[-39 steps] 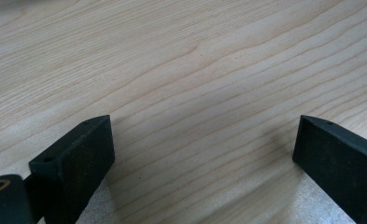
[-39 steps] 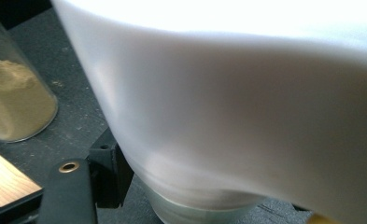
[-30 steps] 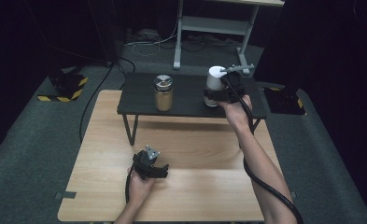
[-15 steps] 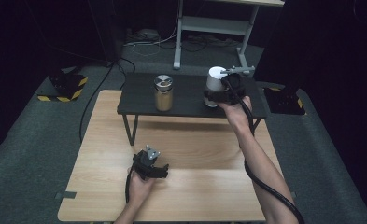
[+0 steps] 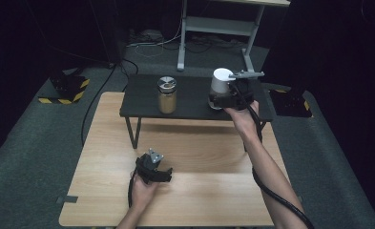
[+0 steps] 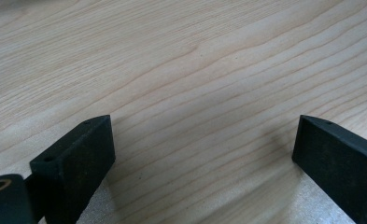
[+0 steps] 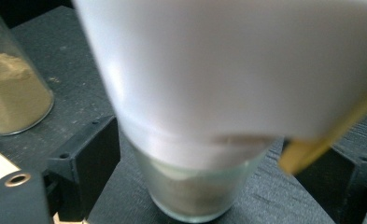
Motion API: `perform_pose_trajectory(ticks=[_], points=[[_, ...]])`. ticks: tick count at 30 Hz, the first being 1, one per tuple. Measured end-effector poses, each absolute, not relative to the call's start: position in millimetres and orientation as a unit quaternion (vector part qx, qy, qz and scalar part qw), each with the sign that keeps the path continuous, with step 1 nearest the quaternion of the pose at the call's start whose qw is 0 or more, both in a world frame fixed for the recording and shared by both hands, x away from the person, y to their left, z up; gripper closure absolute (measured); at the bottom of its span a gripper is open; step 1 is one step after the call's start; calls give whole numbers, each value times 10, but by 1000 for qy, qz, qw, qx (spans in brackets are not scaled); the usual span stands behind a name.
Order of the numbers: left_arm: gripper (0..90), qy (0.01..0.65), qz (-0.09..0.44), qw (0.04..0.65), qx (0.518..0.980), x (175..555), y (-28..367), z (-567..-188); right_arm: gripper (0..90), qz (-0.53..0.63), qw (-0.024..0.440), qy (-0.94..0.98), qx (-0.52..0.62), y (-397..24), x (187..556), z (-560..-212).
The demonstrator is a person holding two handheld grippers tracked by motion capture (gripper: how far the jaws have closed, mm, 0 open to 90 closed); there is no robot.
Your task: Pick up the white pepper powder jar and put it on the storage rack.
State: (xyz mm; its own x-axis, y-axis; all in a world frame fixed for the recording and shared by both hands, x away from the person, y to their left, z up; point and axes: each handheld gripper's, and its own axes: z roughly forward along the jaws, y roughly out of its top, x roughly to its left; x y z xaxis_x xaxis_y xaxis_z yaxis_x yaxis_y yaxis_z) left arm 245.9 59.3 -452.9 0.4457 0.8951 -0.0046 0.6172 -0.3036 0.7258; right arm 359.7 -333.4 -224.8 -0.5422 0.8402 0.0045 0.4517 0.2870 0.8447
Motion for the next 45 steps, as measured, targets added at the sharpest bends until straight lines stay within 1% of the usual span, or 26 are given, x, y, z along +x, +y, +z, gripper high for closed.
perform_pose_trajectory(ticks=[3,13,16,24,37,45], points=[[57,484,206,337,781,2459,593,-4529,118,428,240,766,415,-3359,3508,-2282],[56,484,207,337,781,2459,592,-4531,128,445,237,757,415,-3558,3329,-2405],[56,483,207,335,782,2462,594,-4526,144,450,243,754,412,-3618,3241,-2457],[56,483,207,335,782,2461,592,-4526,149,463,248,748,406,-3812,3025,-2596],[56,482,207,335,782,2462,591,-4525,151,478,255,729,418,-4147,2656,-2880],[55,482,207,335,782,2462,591,-4525,151,475,257,726,427,-4270,2452,-3078]])
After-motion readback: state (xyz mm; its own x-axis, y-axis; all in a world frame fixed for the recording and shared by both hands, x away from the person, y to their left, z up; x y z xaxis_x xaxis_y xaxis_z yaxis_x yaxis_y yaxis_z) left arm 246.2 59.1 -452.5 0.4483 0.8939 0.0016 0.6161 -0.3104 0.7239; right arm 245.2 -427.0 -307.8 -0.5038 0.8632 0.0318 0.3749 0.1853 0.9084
